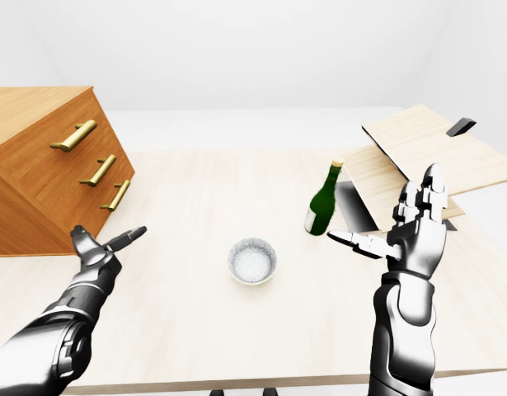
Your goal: Close the bottom drawer of the cabinet.
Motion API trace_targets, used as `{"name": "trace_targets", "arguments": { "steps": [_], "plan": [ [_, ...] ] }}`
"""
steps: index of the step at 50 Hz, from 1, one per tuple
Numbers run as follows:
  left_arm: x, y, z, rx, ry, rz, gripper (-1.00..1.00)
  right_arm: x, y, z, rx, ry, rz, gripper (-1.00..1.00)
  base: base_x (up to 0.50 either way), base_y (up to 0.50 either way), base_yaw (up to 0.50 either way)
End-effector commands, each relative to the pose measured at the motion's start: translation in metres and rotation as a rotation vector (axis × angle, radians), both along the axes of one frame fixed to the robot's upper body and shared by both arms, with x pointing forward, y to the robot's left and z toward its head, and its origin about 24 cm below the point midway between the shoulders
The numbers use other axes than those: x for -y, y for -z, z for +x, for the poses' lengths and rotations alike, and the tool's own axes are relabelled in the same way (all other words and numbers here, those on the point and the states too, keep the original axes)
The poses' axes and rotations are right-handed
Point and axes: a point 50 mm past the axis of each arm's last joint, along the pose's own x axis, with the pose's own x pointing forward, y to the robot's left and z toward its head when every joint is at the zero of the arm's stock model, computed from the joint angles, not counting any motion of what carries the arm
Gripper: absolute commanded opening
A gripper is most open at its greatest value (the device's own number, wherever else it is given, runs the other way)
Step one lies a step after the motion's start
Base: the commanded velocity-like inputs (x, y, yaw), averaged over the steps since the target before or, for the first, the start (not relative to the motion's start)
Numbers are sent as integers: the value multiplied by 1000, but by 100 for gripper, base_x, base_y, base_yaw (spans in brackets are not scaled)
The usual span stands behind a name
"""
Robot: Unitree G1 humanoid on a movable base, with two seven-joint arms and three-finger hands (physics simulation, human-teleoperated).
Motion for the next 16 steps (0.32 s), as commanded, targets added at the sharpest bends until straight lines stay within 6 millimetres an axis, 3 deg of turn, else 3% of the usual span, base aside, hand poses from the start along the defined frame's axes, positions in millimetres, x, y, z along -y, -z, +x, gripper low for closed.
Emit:
{"name": "trace_targets", "arguments": {
  "steps": [1,16],
  "plan": [
    [-39,-7,-16,3,-145,14,100,0,0,0,0,1,0,100,0,0,0],
    [-63,-19,-23,50,-231,-8,100,0,0,0,-1,0,0,100,0,0,0]
  ]
}}
